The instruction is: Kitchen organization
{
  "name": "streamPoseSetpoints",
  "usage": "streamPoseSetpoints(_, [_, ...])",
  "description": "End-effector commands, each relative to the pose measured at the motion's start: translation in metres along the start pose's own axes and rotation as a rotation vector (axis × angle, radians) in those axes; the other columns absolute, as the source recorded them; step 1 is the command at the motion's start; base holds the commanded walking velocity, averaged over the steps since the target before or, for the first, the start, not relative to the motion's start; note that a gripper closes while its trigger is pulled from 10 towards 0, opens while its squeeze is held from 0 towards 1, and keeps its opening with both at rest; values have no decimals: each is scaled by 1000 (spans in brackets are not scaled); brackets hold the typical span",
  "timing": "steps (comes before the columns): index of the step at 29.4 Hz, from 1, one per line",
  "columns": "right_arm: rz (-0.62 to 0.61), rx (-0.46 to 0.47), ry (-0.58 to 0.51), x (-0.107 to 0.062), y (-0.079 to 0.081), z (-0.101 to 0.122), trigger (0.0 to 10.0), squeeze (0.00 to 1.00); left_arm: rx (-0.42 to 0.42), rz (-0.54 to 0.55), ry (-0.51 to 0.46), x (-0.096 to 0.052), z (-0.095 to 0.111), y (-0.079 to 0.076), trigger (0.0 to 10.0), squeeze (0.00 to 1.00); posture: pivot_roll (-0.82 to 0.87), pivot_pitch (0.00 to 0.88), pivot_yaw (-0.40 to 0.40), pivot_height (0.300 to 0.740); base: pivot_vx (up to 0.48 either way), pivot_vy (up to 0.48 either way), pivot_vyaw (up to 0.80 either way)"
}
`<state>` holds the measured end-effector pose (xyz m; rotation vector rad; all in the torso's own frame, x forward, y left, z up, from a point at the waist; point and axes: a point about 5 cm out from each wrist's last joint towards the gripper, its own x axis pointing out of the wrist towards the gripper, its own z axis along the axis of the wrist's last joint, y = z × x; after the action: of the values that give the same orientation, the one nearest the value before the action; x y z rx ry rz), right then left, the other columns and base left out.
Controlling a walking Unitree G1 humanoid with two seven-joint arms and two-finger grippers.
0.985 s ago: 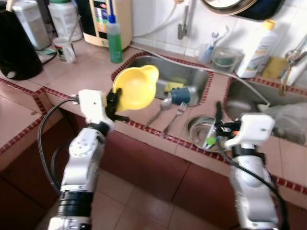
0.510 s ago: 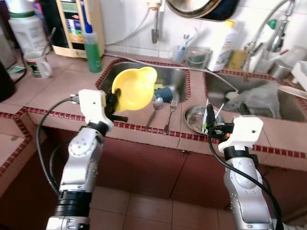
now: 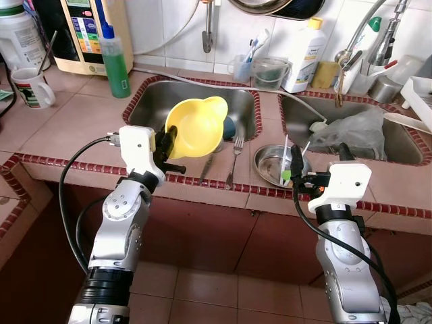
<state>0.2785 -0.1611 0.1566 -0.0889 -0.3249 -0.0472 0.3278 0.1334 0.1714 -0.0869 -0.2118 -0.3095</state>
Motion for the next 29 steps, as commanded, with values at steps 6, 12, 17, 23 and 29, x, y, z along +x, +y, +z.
streamPoseSetpoints(6, [22,0,-8,0,2,1,10000,0,-7,-28,-19,4,6,-5,10000,0,-15,0,-33,731,321,0,0])
streamPoseSetpoints(12, [30,0,-4,-2,1,0,10000,0,-14,-28,-19,3,6,-6,10000,0,-17,0,-38,731,366,0,0])
streamPoseSetpoints(17, [35,0,-1,-3,1,0,10000,0,-20,-25,-19,3,6,-7,10000,0,-19,0,-43,731,368,0,0])
streamPoseSetpoints(23, [40,1,3,-4,1,0,10000,0,-26,-20,-16,1,5,-7,10000,0,-19,0,-48,731,371,0,0])
streamPoseSetpoints(29, [45,2,8,-4,1,0,10000,0,-28,-12,-13,0,5,-6,10000,0,-16,0,-52,731,370,0,0])
